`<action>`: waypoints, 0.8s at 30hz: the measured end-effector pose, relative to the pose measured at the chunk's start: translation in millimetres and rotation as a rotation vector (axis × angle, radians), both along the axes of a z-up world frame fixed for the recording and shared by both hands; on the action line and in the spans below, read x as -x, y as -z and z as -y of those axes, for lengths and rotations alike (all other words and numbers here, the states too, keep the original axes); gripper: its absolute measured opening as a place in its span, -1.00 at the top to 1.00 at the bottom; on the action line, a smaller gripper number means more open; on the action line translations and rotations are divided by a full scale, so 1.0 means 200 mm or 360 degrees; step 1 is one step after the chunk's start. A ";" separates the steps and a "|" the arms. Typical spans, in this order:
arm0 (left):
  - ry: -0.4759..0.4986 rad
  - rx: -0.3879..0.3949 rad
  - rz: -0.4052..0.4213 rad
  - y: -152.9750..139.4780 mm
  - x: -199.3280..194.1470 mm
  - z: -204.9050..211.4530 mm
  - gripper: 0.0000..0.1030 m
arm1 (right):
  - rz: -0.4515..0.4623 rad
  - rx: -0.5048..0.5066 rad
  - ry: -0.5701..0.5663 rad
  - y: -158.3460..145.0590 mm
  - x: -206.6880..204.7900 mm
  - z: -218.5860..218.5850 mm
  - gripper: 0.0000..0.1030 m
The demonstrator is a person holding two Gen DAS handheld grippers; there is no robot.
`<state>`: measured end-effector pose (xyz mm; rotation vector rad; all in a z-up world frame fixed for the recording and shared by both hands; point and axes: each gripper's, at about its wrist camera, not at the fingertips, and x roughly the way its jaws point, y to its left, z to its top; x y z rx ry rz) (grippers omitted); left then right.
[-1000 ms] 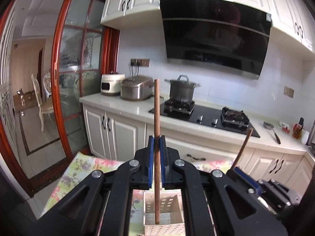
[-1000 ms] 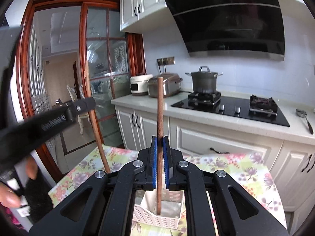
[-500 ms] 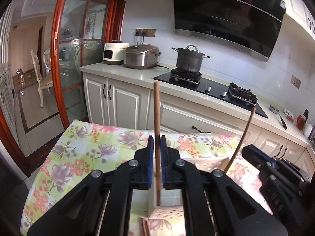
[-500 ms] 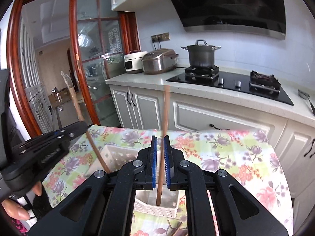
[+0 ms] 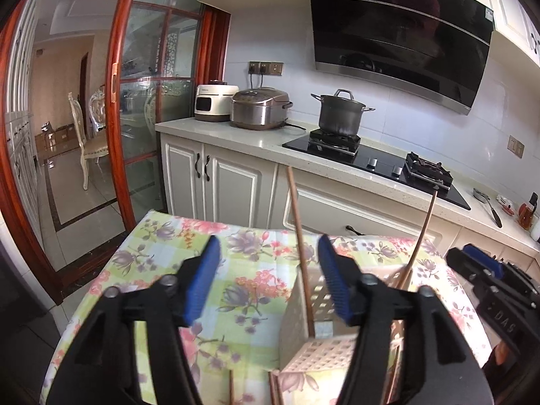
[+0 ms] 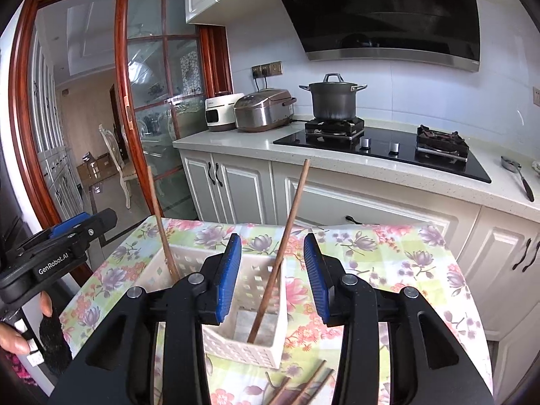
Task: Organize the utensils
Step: 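Lower the left gripper's chopstick into the basket and open while the right gripper releases its own, then return the left gripper to grasp another chopstick while the right gripper grasps one too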
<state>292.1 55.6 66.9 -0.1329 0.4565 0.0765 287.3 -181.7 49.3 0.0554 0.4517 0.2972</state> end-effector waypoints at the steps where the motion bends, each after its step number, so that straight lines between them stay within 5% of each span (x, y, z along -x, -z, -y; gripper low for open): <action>1: -0.0006 0.0005 0.0003 0.01 0.03 -0.01 -0.37 | 0.0007 0.0008 -0.0001 0.01 0.02 0.01 0.26; 7: -0.0054 0.0048 -0.0031 0.12 0.18 -0.10 -0.70 | -0.0058 -0.0003 0.0016 0.13 0.16 0.06 0.26; 24: -0.0073 0.0058 -0.0388 0.61 0.45 -0.19 -0.72 | -0.0434 0.0005 0.0106 0.68 0.38 0.15 0.26</action>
